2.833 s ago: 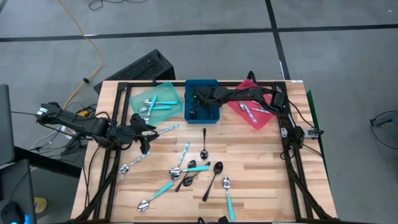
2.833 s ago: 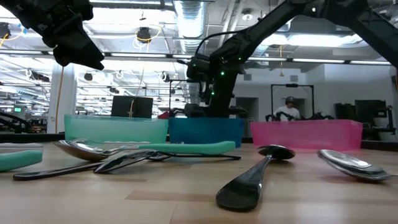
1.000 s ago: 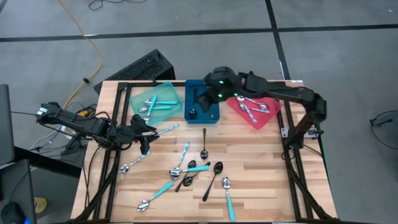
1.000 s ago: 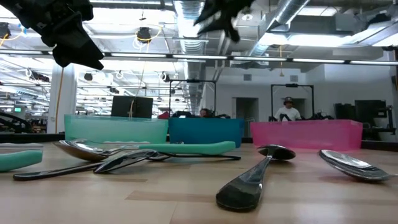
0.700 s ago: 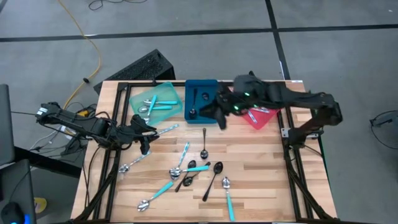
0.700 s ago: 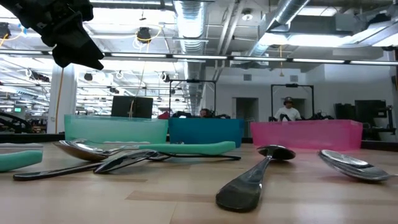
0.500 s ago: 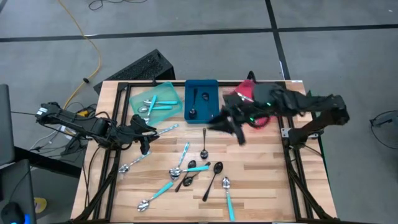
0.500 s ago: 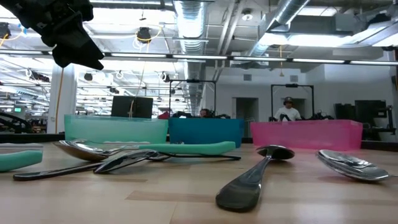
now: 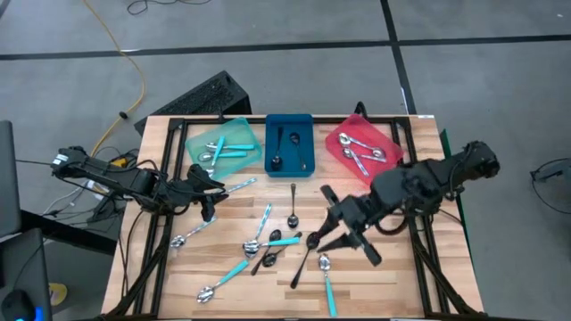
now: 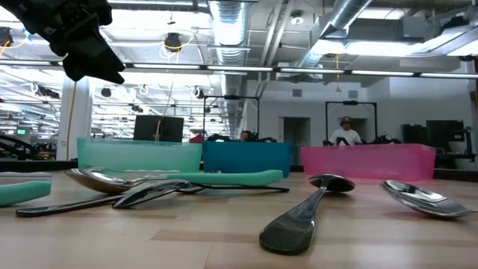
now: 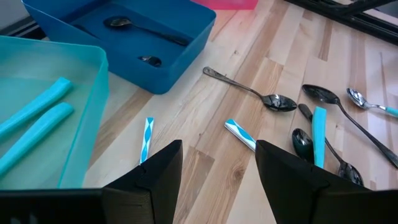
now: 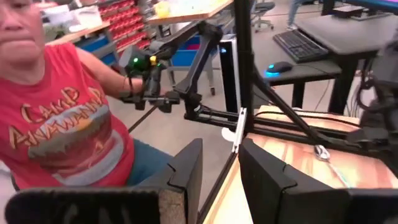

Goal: Sort silverware by color (type)
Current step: Put the black spoon into the blue bin

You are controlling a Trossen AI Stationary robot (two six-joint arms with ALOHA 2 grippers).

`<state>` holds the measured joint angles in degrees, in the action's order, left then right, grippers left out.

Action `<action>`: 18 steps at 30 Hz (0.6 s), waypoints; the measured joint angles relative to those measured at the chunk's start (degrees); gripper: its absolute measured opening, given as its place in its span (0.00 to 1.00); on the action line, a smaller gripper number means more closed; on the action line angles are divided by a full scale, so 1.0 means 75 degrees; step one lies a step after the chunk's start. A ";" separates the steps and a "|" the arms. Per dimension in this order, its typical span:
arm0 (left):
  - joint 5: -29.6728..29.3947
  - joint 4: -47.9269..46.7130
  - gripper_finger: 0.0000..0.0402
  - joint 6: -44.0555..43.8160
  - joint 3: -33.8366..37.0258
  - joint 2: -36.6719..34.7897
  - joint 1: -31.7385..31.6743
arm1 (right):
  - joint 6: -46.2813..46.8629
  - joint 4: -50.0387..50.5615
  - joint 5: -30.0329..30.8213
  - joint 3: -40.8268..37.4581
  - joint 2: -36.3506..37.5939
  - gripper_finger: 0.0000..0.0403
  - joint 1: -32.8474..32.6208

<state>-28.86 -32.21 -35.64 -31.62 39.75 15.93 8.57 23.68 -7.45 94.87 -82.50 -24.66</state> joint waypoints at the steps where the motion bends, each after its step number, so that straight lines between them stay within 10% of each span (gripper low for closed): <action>1: 0.0000 0.0000 0.47 0.0001 0.0000 0.0000 0.0000 | -0.0040 0.0013 0.0011 0.0000 -0.0064 0.32 -0.0058; 18: -0.0006 -0.0003 0.47 -0.0152 0.0000 0.0000 0.0000 | -0.0005 0.0217 0.0840 0.0000 -0.1052 0.32 -0.0444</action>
<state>-28.91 -32.23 -36.77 -31.62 39.75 15.92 8.54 25.31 -1.15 94.87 -90.39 -27.99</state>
